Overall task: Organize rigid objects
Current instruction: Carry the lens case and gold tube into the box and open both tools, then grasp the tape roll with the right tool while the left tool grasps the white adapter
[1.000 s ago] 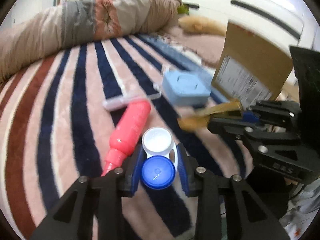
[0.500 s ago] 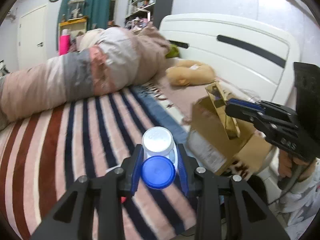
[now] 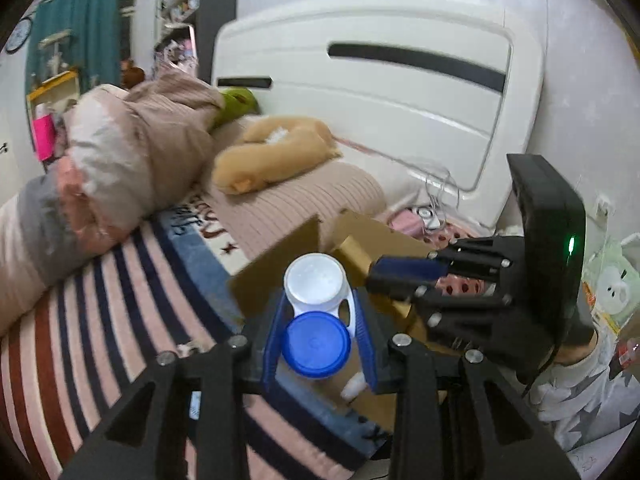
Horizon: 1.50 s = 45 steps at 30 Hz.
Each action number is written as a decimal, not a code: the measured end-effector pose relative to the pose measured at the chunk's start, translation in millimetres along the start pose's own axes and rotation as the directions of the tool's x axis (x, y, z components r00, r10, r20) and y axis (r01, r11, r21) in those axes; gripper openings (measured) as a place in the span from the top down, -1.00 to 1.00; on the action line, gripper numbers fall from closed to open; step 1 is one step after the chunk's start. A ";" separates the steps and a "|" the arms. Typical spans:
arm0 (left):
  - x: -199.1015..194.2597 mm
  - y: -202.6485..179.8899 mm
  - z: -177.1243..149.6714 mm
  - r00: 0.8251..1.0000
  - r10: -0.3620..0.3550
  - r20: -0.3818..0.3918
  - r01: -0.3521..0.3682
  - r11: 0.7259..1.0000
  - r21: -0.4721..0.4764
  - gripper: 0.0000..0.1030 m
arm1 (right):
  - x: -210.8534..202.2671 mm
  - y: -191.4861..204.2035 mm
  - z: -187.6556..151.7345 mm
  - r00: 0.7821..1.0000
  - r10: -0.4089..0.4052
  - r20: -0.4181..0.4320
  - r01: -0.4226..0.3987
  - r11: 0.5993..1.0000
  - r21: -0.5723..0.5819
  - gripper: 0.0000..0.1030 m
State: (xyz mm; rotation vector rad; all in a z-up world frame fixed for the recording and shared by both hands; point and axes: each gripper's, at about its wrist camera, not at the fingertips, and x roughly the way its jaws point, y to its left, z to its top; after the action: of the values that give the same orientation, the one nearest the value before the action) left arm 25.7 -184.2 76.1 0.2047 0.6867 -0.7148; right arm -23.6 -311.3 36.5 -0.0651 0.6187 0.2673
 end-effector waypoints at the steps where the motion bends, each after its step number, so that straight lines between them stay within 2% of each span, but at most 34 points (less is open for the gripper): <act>1: 13.3 -3.2 2.5 1.000 0.000 -0.027 0.000 1.000 0.007 0.42 | 6.1 -3.0 -5.9 1.000 -0.012 -0.021 0.012 1.000 -0.009 0.74; 5: 43.2 -8.5 3.5 0.996 0.005 -0.093 -0.003 1.000 0.018 0.42 | 26.4 -11.4 -21.3 0.997 -0.017 -0.076 0.015 1.000 -0.025 0.73; 9: 60.3 -11.5 7.6 0.991 0.011 -0.130 -0.007 0.999 0.032 0.42 | 28.5 -16.4 -33.3 0.995 -0.083 -0.056 0.080 0.995 -0.052 0.65; 11: 69.8 -11.1 10.0 0.988 0.015 -0.152 -0.009 0.999 0.036 0.42 | 25.8 -17.6 -36.4 0.998 -0.044 -0.043 0.043 0.998 -0.037 0.39; 14: 86.2 -14.2 13.2 0.982 0.020 -0.189 -0.011 0.999 0.047 0.42 | 27.2 -18.1 -37.1 1.000 -0.009 -0.021 0.009 1.000 -0.025 0.22; 20: 113.8 -13.1 14.0 0.966 0.047 -0.254 -0.032 0.997 0.063 0.42 | 22.6 -16.5 -36.3 0.998 0.051 0.025 -0.051 0.999 0.003 0.03; 25: 116.0 -11.0 14.7 0.966 0.033 -0.257 -0.019 0.998 0.055 0.42 | 24.1 -14.0 -33.0 0.999 0.038 0.016 -0.038 0.999 0.001 -0.03; 27: 113.6 -7.7 15.9 0.967 0.018 -0.253 -0.009 0.999 0.039 0.34 | 24.8 -13.2 -33.0 0.999 0.030 0.011 -0.030 1.000 0.000 -0.05; 29: 106.9 -2.2 17.0 0.972 0.011 -0.236 -0.007 1.000 0.019 0.18 | 25.0 -11.6 -33.4 1.000 0.011 0.004 -0.011 1.000 -0.005 -0.14; 32: 92.7 5.4 15.3 0.978 -0.004 -0.209 0.003 1.000 -0.002 0.08 | 24.9 -8.3 -34.5 1.000 0.000 -0.007 0.000 1.000 -0.017 -0.16; 39: 29.1 35.7 4.0 0.996 -0.001 -0.090 -0.003 0.999 -0.049 -0.12 | 20.2 5.1 -25.5 1.000 -0.023 -0.013 0.023 1.000 -0.008 -0.16; 42: -6.2 62.4 -8.5 0.998 0.044 -0.036 -0.048 0.993 -0.106 -0.22 | 10.3 23.4 -14.8 1.000 -0.010 0.029 0.011 1.000 -0.012 -0.16; 45: -39.0 93.7 -30.0 0.990 0.142 -0.005 -0.141 0.977 -0.162 -0.24 | -0.6 46.6 -1.1 0.996 0.040 0.082 -0.038 0.999 -0.015 -0.16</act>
State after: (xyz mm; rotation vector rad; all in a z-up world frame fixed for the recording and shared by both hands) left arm 51.3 -81.5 73.2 0.1007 0.7126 -0.5203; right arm -37.1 -266.8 36.9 -0.0547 0.5370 0.3104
